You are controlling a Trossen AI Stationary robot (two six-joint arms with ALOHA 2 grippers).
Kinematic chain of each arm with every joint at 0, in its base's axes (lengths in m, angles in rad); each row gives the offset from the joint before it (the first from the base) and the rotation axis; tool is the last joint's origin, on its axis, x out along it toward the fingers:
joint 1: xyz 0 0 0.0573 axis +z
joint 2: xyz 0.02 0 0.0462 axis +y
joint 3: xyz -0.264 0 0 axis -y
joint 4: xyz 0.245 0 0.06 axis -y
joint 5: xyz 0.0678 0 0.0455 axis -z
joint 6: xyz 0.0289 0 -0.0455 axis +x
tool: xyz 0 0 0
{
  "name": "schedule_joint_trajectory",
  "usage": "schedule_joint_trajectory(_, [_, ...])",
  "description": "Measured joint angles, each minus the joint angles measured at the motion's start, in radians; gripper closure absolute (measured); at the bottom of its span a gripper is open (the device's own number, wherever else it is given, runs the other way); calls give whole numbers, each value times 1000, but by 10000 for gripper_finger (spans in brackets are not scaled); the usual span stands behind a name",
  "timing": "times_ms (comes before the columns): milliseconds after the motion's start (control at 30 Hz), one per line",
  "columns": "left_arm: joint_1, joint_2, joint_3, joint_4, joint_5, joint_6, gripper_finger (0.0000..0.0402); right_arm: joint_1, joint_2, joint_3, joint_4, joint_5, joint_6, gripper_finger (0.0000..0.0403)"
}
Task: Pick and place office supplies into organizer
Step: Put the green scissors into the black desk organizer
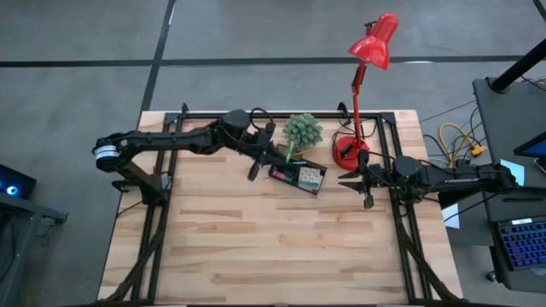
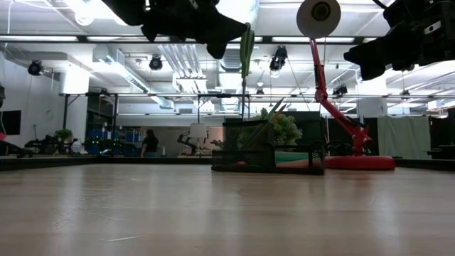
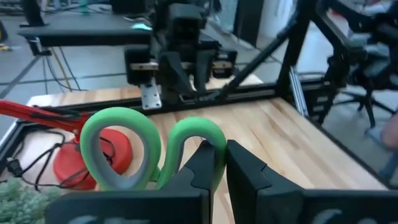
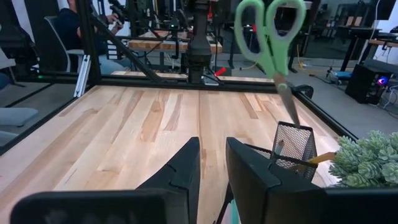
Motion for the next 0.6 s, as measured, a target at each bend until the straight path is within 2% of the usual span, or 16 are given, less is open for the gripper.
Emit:
schedule_joint_trajectory(233, [26,25,0,36,-51,-140,397,0,0,0,0,0,0,327])
schedule_joint_trajectory(600, [47,120,-2,141,-106,-198,397,0,0,0,0,0,0,327])
